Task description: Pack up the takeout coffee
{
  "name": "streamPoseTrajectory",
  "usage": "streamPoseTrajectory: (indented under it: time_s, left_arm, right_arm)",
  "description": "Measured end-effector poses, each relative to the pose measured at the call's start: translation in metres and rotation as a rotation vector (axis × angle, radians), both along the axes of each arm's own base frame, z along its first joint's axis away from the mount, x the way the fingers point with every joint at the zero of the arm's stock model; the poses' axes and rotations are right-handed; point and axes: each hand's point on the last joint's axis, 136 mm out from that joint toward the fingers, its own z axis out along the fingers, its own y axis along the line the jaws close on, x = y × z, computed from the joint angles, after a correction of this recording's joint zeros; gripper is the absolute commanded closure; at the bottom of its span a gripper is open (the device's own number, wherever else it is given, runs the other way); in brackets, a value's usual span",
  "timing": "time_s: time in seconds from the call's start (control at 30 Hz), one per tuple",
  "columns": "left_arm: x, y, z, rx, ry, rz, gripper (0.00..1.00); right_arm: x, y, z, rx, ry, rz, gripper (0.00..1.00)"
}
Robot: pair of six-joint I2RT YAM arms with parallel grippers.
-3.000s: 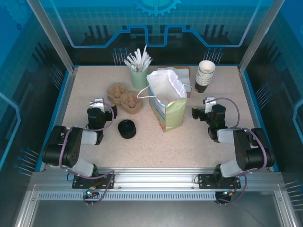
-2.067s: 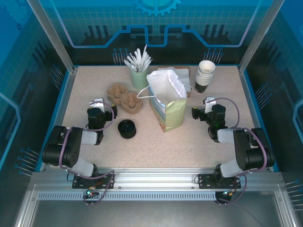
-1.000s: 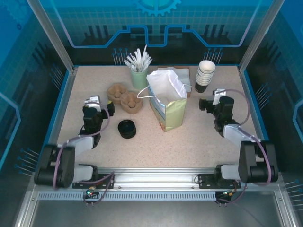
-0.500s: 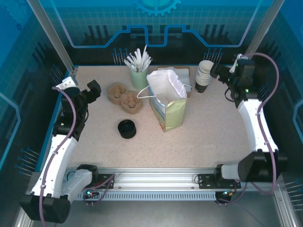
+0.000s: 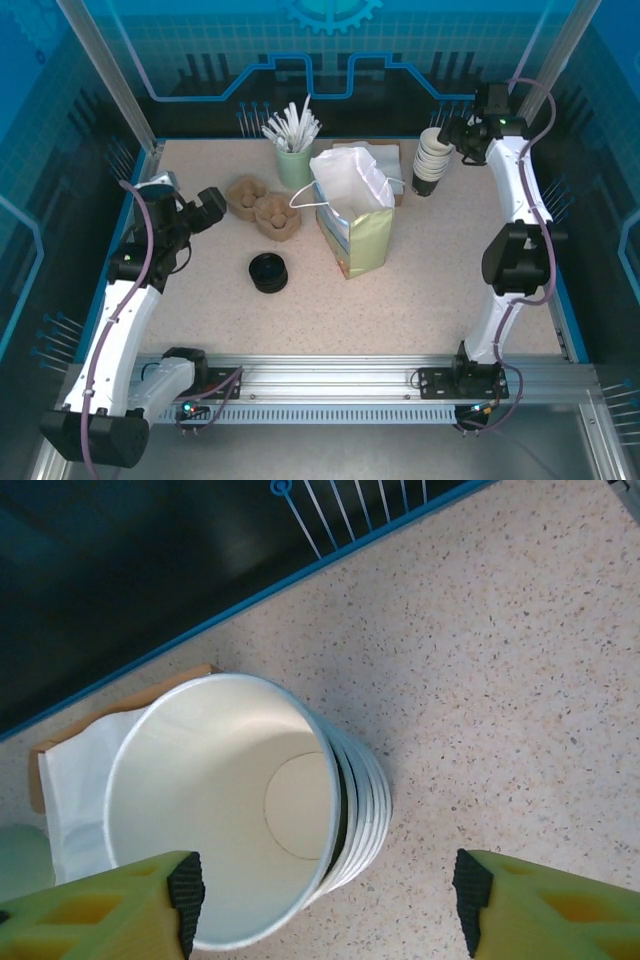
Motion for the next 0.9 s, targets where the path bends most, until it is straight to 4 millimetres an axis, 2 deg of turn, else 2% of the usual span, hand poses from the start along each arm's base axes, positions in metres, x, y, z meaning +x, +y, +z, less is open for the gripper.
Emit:
streamPoseTrajectory:
  time_s: [0.6,0.9]
  left_arm:
    - [0.0,-0.007,-0.01,-0.021,0.042,-0.035,0.01]
    - [0.0,-0.008,-0.01,-0.022,0.043,-0.037,0.01]
  right_arm:
    - [0.018,0.0,-0.008,-0.001,0.038,0.013,0.58]
    - [0.024,0.001,-0.022,-0.004,0.067,0.028,0.71]
